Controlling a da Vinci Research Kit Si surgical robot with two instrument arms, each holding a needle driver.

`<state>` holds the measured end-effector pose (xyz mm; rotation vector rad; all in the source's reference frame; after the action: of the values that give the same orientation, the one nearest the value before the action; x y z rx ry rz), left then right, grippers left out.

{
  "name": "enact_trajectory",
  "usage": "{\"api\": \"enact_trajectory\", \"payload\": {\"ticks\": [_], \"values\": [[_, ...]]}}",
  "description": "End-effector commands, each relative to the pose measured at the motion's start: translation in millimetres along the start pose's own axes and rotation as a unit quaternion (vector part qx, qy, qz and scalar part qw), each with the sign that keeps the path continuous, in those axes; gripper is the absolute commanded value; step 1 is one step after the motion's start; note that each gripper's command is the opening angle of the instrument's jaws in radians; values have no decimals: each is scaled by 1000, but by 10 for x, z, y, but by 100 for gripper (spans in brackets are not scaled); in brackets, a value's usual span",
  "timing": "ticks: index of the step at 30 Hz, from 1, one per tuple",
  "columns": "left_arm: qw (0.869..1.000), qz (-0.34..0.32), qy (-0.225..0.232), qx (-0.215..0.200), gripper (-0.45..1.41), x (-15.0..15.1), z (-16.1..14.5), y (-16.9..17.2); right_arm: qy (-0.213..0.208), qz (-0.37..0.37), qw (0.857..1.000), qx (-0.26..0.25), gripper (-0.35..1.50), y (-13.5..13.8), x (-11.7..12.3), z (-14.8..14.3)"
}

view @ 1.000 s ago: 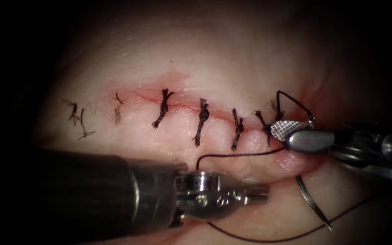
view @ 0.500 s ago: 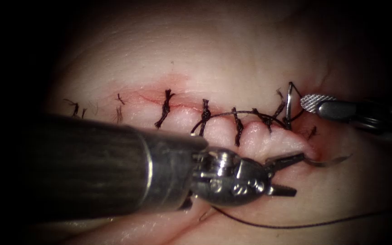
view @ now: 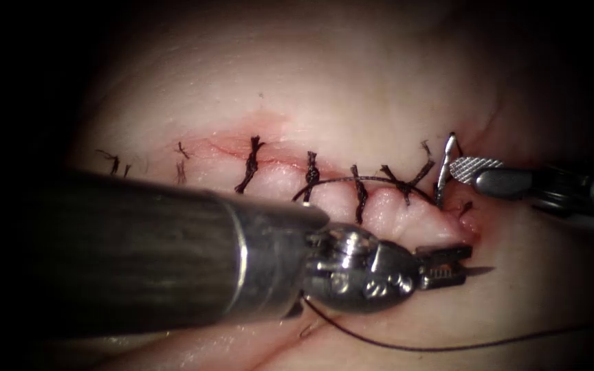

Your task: Wound Closure

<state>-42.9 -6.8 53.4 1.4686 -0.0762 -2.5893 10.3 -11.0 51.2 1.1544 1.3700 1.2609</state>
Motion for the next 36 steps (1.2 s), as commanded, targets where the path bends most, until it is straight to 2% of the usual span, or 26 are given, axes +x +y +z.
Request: {"api": "enact_trajectory", "payload": {"ticks": [1,4,6,8,9,10,12,13,14,16,17,18,20,21,22,23,25,26,27,28,30,31,34,36], "values": [[1000,-2,14,-5,-45,0,8,-2,0,1,1000,0,115,6,-1,7],[998,-48,49,-13,-45,2,5,-3,-2,3,1000,1,111,5,-4,4],[988,-122,90,-17,-45,8,-8,-2,-5,5,1000,3,110,1,-5,-5],[981,-158,114,-20,-45,15,-17,-2,-3,7,1000,-7,108,0,-3,-10],[971,-193,140,-33,-45,22,-25,-1,-15,-28,999,-22,88,-1,-1,-16],[964,-214,154,-43,-45,27,-30,0,-24,-58,998,-28,78,-2,-2,-19],[953,-242,172,-53,-45,37,-36,2,-40,-118,991,-37,78,-3,-3,-21],[947,-259,181,-62,-45,43,-39,4,-51,-152,986,-43,78,-3,-4,-22],[937,-280,193,-78,-45,52,-43,8,-87,-238,966,-60,76,-4,-6,-23],[926,-303,202,-94,-45,63,-47,12,-101,-298,947,-62,78,-5,-7,-22],[915,-323,213,-110,-45,71,-51,15,-126,-360,922,-65,81,-6,-7,-22],[907,-339,219,-121,-45,76,-53,17,-139,-377,913,-67,84,-7,-7,-22],[885,-374,235,-146,-45,88,-62,24,-137,-401,903,-63,94,-10,-11,-21],[881,-381,238,-151,-45,91,-65,25,-137,-407,901,-62,94,-12,-13,-21],[866,-403,251,-160,-45,98,-73,27,-140,-414,898,-51,94,-16,-17,-21],[859,-410,260,-161,-45,101,-77,27,-141,-417,897,-47,93,-18,-20,-20],[836,-423,305,-169,-45,116,-95,26,-142,-417,897,-41,93,-26,-29,-19],[841,-401,323,-165,-45,128,-109,22,-142,-422,895,-37,91,-33,-35,-18],[852,-380,326,-153,-45,133,-115,19,-142,-426,893,-37,91,-36,-37,-17],[879,-336,318,-118,-45,145,-129,9,-141,-435,889,-36,91,-44,-40,-15],[899,-299,307,-88,-45,152,-142,-1,-139,-454,880,-37,84,-55,-44,-12],[914,-271,296,-65,-45,155,-150,-8,-138,-461,876,-39,84,-60,-46,-11],[931,-229,282,-35,-45,164,-173,-22,-134,-489,861,-46,71,-77,-54,-5],[936,-212,279,-25,-45,170,-187,-28,-128,-518,843,-62,64,-88,-58,0]]}}
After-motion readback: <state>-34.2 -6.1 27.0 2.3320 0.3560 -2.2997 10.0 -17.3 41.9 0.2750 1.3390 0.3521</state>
